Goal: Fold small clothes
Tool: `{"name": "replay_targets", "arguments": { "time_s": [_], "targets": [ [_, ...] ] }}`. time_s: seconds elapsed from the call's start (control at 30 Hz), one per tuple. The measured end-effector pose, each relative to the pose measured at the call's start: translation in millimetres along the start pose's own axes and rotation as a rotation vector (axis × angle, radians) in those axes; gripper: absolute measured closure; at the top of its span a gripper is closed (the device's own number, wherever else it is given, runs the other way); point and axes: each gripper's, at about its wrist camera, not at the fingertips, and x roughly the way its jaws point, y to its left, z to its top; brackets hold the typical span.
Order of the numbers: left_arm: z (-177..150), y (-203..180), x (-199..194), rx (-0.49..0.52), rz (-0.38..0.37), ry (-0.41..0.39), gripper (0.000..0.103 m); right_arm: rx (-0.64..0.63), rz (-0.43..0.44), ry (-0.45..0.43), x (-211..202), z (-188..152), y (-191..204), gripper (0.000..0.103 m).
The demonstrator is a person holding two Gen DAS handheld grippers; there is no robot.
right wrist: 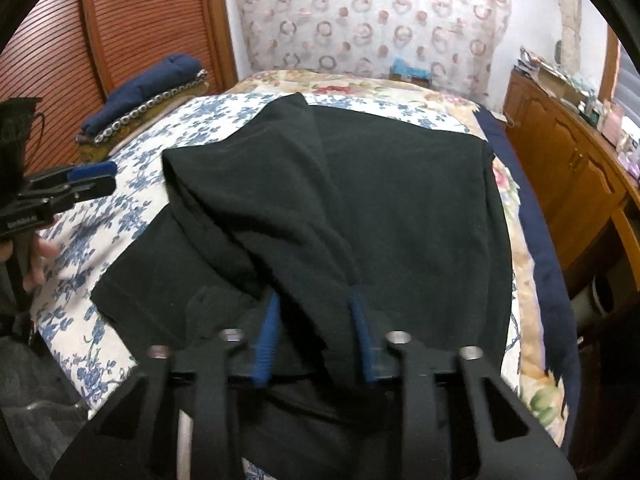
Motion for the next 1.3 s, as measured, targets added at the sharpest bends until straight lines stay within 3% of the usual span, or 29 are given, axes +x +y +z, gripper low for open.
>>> {"name": "replay_targets", "arguments": {
  "time_s": [0.17,0.3,0.33,0.43,0.47,0.63,0.8,0.9,1.03,1.3],
  "targets": [
    [-0.7,-2.8,-0.5,0.008,-0.003,-0.004,0.059,-0.003,0.008,-0.087,-27.4,5.7,0.0,0.093],
    [0.6,-5.5,-3.1,0.017,-0.003,-0.014,0.058,0.025,-0.061,-0.097,-45.7,6.4,-16.7,0.093],
    [0.9,-5.9,-3.8,0.020,-0.001,-0.017,0.058,0.035,-0.066,-0.079,-44.3,4.1,-20.9,0.091],
    [2.3,-7.5,-6.1,0.028,0.006,-0.025,0.057,0.045,-0.121,-0.043,-37.1,-5.5,-28.8,0.066],
    [2.8,-7.9,-7.1,0.031,0.008,-0.028,0.057,0.049,-0.121,-0.036,-36.0,-7.7,-30.8,0.064],
    [6.7,-6.0,-11.3,0.040,0.034,-0.042,0.057,0.039,-0.089,-0.100,-48.9,-0.2,-26.6,0.058],
    [12.7,2.9,-16.3,0.029,0.056,-0.057,0.056,-0.044,-0.032,-0.121,-32.6,33.7,1.5,0.056],
    [15.3,9.2,-20.5,0.026,0.074,-0.067,0.056,-0.086,0.023,-0.107,-10.5,52.3,20.0,0.056],
    [17.5,19.1,-27.8,0.016,0.097,-0.079,0.056,-0.141,0.107,-0.062,26.0,76.9,52.4,0.045],
    [14.9,42.0,-40.0,-0.026,0.124,-0.105,0.056,-0.218,0.193,0.045,78.4,98.8,98.4,0.045]
  ]
}}
